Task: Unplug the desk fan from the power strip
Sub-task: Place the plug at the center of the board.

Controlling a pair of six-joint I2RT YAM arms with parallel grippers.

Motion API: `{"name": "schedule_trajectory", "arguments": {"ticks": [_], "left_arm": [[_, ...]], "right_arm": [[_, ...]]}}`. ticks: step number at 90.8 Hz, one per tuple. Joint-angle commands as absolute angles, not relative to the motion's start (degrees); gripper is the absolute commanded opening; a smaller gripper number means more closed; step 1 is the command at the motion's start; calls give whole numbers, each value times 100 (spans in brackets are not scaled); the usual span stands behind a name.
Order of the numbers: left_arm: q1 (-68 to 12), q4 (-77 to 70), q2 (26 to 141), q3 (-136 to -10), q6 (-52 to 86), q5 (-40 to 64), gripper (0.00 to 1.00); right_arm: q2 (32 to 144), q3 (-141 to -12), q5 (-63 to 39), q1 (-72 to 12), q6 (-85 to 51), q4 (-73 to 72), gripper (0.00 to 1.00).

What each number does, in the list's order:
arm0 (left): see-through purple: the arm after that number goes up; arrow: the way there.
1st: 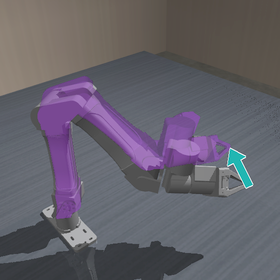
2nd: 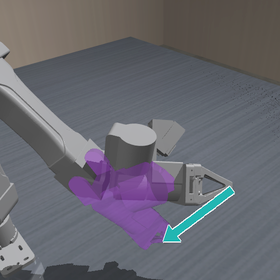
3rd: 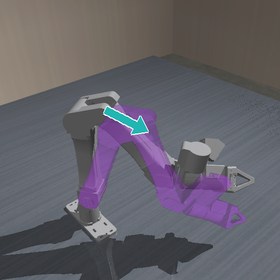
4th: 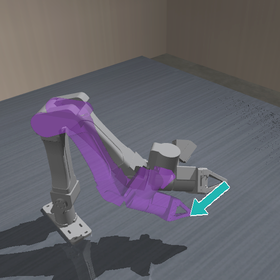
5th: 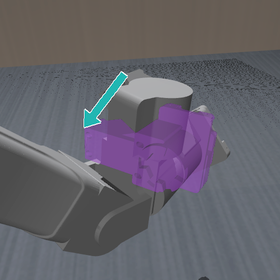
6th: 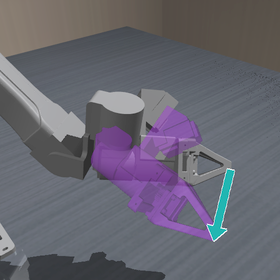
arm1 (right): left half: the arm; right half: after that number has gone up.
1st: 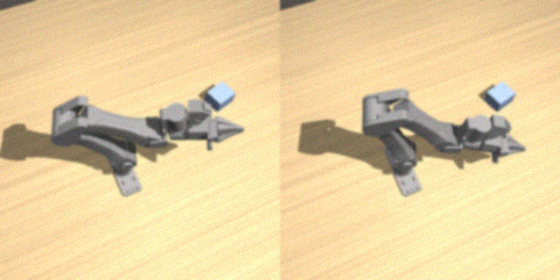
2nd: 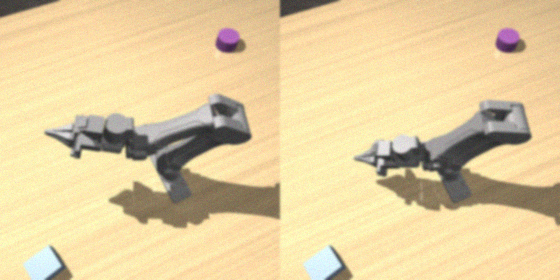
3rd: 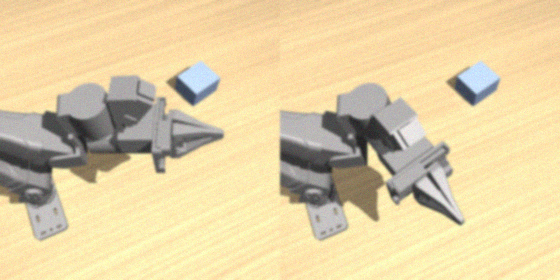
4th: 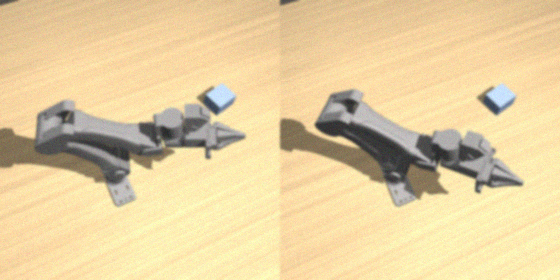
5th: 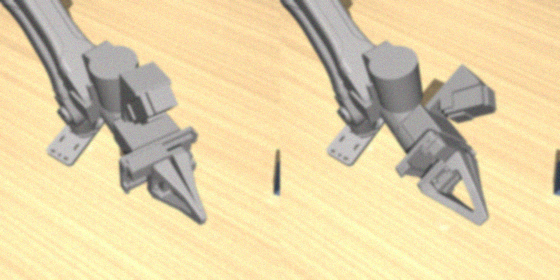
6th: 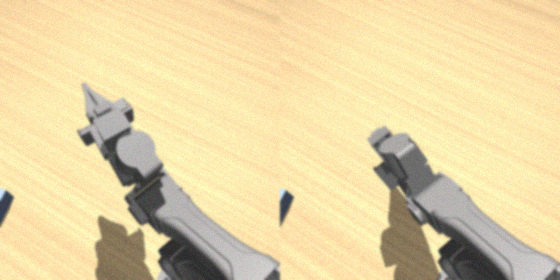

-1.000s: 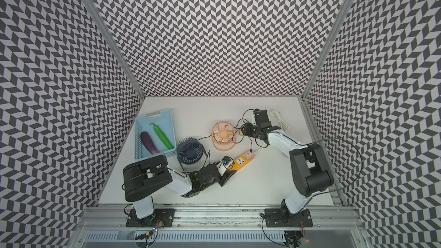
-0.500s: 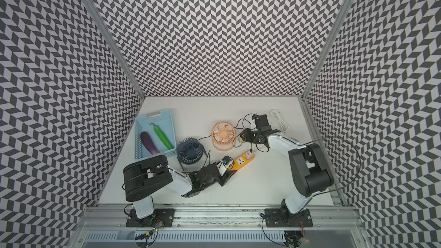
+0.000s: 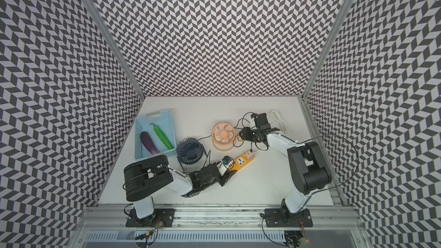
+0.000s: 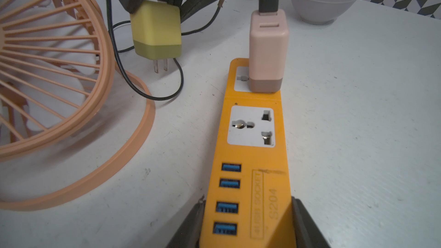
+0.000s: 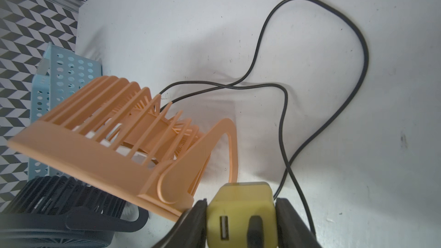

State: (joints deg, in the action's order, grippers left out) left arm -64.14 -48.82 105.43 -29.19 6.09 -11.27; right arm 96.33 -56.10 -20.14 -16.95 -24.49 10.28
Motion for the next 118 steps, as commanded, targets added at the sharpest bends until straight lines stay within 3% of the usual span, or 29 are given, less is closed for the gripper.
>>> {"name": "schedule_trajectory", "arguments": {"ticks": [1,62,97,106,118], "left_arm": [[-6468,-4332,10775,-2911,649,-1046,32],[-6491,-4320,10817,-2945,601,-1044,32],[-6493,-4273,10784,-2958,564,-1109,32],[-6495,-4274,10793,-2953,574,-1088,32],[-6495,-4272,10790,-2969,578,-1057,32]], "right_arm": [[9414,-5678,-2135,-1673,-2379,910,51],[8043,-5260,-1506,-1670,-2463,1112,55],[6392,-3948,-849,-1685,-2458,1485,65],[6004,-3551,-924,-1724,-2479,1376,74],[5880,-3314,-908,-1929,-2465,1299,74]]}}
